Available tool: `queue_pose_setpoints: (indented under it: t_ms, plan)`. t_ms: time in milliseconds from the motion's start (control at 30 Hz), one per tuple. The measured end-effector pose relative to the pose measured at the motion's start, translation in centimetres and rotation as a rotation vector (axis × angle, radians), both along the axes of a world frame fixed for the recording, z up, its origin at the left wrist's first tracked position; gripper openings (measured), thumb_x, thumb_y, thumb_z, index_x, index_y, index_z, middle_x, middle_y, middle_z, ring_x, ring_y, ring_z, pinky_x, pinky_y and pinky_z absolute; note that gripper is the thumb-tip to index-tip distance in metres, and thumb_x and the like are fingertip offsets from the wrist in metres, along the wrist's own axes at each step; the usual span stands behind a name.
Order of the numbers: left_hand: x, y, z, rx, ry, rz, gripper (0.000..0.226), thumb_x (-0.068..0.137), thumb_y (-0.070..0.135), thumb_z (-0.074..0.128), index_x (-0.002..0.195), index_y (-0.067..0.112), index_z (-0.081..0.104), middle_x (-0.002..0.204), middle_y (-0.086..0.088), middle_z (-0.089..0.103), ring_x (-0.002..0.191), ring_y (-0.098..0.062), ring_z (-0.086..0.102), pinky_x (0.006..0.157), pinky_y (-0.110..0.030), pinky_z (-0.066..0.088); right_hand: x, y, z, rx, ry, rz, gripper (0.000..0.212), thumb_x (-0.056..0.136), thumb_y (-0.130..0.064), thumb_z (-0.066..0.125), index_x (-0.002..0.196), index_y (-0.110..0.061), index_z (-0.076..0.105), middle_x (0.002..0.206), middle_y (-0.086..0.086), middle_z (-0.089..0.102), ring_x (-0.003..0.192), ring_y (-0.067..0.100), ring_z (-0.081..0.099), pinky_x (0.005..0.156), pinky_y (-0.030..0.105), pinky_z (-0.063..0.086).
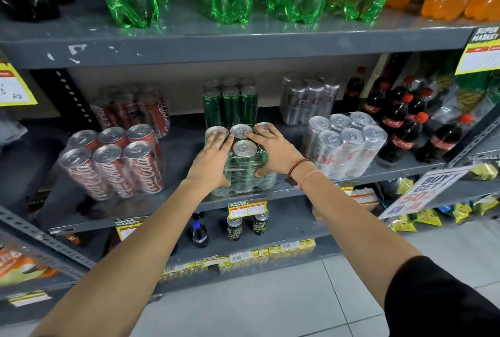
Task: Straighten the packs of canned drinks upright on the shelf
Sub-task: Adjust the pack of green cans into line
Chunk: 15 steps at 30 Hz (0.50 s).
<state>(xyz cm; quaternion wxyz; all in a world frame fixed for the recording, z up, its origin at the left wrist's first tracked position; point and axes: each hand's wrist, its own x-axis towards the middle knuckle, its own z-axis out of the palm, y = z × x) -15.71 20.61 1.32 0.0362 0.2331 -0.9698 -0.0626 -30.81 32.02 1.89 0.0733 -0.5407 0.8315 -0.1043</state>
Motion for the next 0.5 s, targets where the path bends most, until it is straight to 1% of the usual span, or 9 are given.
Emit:
queue_pose_setpoints:
  t_ms: [100, 267, 500]
  plan:
    - [0.11, 0.10, 0.10, 0.009, 0.010, 0.012, 0.112, 0.066, 0.027, 0.081, 0.148, 0.012, 0.005, 0.159, -0.005, 0.002, 0.146, -0.023, -0.002, 0.113, -0.035, 0.024, -0.10, -0.03, 0.17, 0.005, -0.012, 0.008, 0.110, 0.060, -0.029, 0.086, 0.149, -0.029, 0.020, 0.159, 0.002, 0.017, 0.147, 0.026, 0.000, 0.103, 0.059, 0.038]
    - [0.34, 0.46, 0.05, 0.020, 0.035, 0.036, 0.106, 0.069, 0.025, 0.079, 0.148, 0.012, 0.009, 0.159, -0.004, 0.005, 0.146, -0.022, 0.002, 0.112, -0.036, 0.027, -0.15, 0.07, 0.35, -0.002, -0.016, 0.032, 0.109, 0.060, -0.029, 0.086, 0.149, -0.027, 0.022, 0.159, 0.003, 0.018, 0.147, 0.024, 0.002, 0.105, 0.057, 0.037]
    - [0.98, 0.51, -0.08, 0.046, 0.055, 0.016, 0.104, 0.070, 0.025, 0.078, 0.148, 0.012, 0.011, 0.159, -0.003, 0.005, 0.146, -0.020, 0.002, 0.113, -0.034, 0.024, 0.14, 0.44, 0.32, -0.002, -0.022, 0.048, 0.109, 0.059, -0.028, 0.087, 0.148, -0.026, 0.024, 0.158, 0.005, 0.020, 0.146, 0.025, 0.004, 0.108, 0.055, 0.034]
